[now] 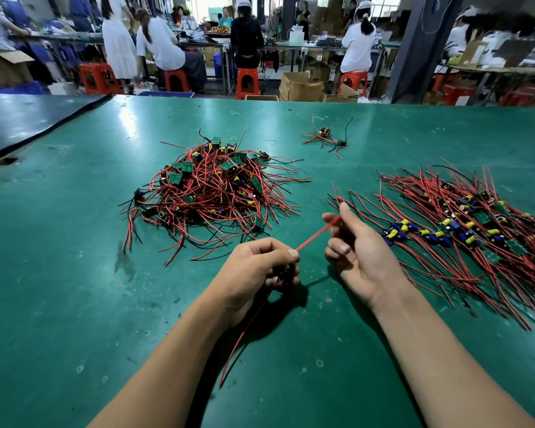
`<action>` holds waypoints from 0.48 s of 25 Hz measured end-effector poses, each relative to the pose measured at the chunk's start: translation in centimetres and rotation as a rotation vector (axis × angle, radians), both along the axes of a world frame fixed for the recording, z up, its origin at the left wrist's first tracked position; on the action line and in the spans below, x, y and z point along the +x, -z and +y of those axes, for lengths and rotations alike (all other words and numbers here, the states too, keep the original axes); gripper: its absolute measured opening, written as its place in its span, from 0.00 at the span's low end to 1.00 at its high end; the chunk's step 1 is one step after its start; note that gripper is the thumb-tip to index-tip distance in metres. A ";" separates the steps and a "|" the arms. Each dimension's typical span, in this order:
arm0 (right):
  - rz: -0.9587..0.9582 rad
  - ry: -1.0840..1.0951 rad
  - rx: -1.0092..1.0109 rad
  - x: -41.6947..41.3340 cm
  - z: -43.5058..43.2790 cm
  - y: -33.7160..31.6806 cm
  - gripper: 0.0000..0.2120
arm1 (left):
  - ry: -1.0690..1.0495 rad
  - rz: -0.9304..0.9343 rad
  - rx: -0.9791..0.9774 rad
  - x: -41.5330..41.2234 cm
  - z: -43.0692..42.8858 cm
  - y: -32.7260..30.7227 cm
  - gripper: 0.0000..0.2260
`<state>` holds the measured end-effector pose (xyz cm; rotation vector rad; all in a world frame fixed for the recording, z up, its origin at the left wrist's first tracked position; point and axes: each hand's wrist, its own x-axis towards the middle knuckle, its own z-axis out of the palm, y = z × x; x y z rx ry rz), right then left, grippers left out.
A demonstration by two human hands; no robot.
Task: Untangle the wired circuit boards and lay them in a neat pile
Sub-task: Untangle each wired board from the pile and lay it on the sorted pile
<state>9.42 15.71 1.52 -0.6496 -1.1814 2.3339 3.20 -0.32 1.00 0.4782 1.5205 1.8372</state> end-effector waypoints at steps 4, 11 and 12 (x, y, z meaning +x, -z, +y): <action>-0.105 -0.279 0.377 0.1 -2.9 1.1 0.15 | -0.106 -0.055 0.034 -0.5 0.2 0.4 0.06; -0.113 -0.059 0.325 -0.3 -1.7 1.1 0.09 | -0.040 0.020 0.004 0.3 0.5 0.4 0.05; -0.092 0.003 0.291 -0.3 -1.1 1.0 0.09 | -0.020 0.034 -0.003 0.4 0.6 0.4 0.05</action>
